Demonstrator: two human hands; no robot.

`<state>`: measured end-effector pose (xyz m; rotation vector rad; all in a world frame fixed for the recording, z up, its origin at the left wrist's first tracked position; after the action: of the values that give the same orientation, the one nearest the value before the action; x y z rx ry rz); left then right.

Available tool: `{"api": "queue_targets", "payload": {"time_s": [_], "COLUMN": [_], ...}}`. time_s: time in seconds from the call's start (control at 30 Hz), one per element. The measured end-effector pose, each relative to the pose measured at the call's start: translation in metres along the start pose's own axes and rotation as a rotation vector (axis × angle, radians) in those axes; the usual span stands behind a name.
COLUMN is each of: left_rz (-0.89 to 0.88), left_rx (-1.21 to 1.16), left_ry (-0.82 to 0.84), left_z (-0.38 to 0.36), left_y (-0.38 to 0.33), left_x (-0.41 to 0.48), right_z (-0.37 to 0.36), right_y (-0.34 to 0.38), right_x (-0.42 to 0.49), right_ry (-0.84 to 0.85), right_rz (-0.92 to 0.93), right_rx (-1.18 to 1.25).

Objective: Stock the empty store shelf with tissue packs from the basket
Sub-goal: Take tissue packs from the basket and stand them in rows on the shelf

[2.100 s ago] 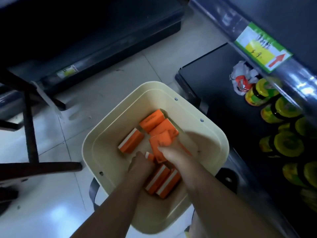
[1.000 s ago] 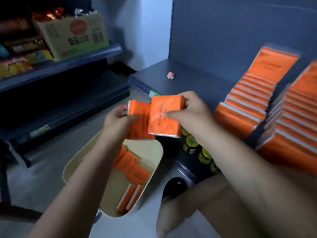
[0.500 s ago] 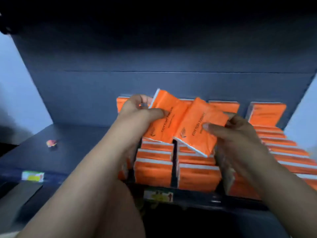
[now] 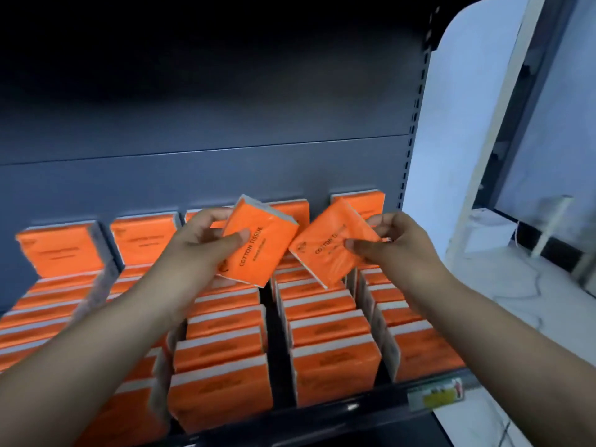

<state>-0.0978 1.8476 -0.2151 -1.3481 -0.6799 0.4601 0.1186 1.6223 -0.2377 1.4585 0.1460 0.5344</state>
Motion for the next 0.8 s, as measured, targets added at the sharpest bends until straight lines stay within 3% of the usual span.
{"api": "queue_targets", "payload": {"time_s": [0.17,0.5,0.8], "left_rz": [-0.081,-0.027,-0.035], "left_rx": [-0.018,-0.001,0.022], "left_ry": [-0.067,-0.108,-0.057], "left_z": [0.006,-0.003,-0.007], "left_y": [-0.005,0.01,0.013], "left_x": [0.02,0.036,0.035], "right_z": [0.024,0.029,0.035], "right_y": [-0.015,-0.039,-0.055], "right_x": [0.043,0.082,0.085], "right_ry": [-0.065,-0.15,-0.158], "right_rz": [0.005,-0.053,-0.206], "right_rx": [-0.045,-0.283,-0.469]}}
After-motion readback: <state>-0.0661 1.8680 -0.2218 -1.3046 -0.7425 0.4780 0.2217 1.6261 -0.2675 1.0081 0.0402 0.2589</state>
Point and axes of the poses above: each hand's wrist, its own x-axis towards the middle knuckle, its own z-axis out of the back of the hand, y = z × x, the point moved 10 cm from there along x, towards the middle knuckle, and after that the axes turned 1 degree about -z, right-handed, at the moved point
